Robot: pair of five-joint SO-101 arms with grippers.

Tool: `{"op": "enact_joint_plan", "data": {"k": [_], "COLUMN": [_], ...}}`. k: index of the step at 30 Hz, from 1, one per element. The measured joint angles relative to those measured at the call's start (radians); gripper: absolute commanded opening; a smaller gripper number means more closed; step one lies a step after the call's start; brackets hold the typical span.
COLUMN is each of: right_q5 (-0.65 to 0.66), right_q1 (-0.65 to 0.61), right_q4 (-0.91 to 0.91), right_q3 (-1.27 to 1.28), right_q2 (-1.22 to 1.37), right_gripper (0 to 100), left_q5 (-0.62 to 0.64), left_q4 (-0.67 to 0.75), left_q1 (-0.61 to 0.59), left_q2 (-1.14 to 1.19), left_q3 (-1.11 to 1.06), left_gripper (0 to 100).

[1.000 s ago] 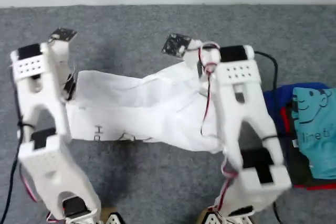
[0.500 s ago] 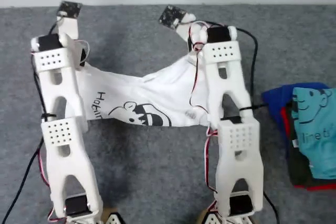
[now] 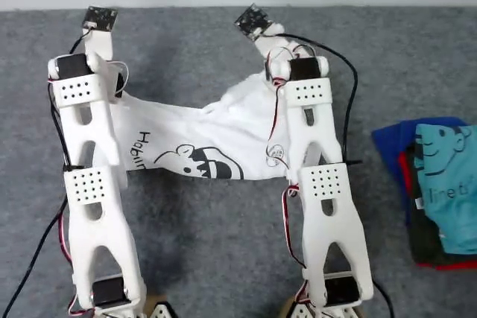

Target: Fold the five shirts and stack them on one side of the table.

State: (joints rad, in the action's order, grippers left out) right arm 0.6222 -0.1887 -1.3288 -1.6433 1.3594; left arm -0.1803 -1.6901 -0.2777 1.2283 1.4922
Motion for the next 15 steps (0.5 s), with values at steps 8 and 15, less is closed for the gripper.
{"op": "enact_joint_plan", "data": {"k": [8,15], "right_q5": [-0.017,-0.095], "right_q1": [0.041,0.072], "right_q4": [-0.029,-0.410], "right_q3": [-0.002,0.008], "right_q2": [-0.075,-0.252], "right_gripper": [13.3,13.4], "left_q5": [0.060,0.140], "left_q4": [0.000,-0.040], "left_q1": [0.000,-0.098], "left_q2": [0.002,-0.014], "left_q3": [0.031,0.104], "left_gripper": [24,24]}}
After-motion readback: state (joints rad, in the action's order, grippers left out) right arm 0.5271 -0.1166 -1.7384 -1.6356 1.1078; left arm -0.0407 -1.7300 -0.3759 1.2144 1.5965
